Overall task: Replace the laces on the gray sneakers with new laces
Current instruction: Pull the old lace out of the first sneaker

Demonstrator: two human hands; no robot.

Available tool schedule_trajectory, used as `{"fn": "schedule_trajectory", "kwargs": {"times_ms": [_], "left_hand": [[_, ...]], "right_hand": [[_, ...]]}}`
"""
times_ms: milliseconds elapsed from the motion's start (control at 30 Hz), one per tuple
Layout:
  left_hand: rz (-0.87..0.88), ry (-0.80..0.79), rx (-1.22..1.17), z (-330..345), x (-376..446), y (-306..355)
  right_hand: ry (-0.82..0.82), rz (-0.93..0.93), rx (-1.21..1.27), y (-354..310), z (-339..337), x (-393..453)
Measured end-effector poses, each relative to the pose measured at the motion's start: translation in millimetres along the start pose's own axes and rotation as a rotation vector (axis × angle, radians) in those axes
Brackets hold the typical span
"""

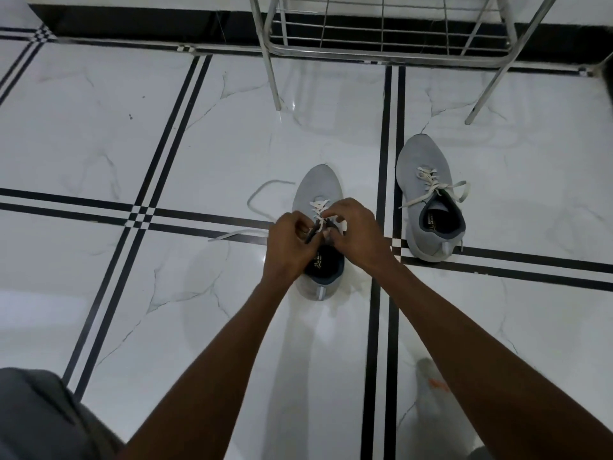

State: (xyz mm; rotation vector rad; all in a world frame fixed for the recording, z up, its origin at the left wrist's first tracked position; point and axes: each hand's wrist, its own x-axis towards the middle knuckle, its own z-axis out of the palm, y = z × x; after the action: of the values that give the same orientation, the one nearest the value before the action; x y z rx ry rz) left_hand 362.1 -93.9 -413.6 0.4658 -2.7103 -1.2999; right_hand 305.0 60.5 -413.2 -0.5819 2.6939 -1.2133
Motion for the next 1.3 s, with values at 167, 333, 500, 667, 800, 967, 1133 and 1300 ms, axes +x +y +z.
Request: {"fn": "schedule_trajectory", "kwargs": {"times_ms": [167, 333, 500, 667, 800, 967, 1133, 1300], "left_hand": [[-0.062, 0.071, -0.124, 4.1, -13.2, -7.7], [-0.157, 0.142, -0.323, 0.9, -16.9, -16.2], [-0.248, 0.148, -0.455, -3.1, -17.8, -25.0], [-0.26, 0.133, -0.506, -1.5, -18.2, -21.7], [-0.255, 0.116, -0.535, 1.1, -18.9, -21.3], [-0.261, 0.145, -0.525, 0.0, -19.1, -19.5], [-0.254, 0.149, -0.513, -0.7, -18.1, -19.8], [-0.224, 0.137, -0.489, 1.0, -18.5, -20.2]], "right_hand": [[-0.115, -0.039, -0.243, -4.7, 8.6, 6.7], [-0.033, -0.025, -0.15, -5.9, 11.0, 5.7], [0.234, 0.563, 0.312, 18.6, -8.3, 9.5], [0.114, 0.121, 0.16, 4.5, -18.2, 9.5], [-0.153, -0.069, -0.281, -11.0, 4.9, 12.8], [0.186, 0.171, 0.042, -3.3, 1.3, 12.1], [0.317, 0.256, 0.061, 16.6, -25.9, 13.3], [-0.081, -0.057, -0.203, -11.3, 13.4, 6.8]]}}
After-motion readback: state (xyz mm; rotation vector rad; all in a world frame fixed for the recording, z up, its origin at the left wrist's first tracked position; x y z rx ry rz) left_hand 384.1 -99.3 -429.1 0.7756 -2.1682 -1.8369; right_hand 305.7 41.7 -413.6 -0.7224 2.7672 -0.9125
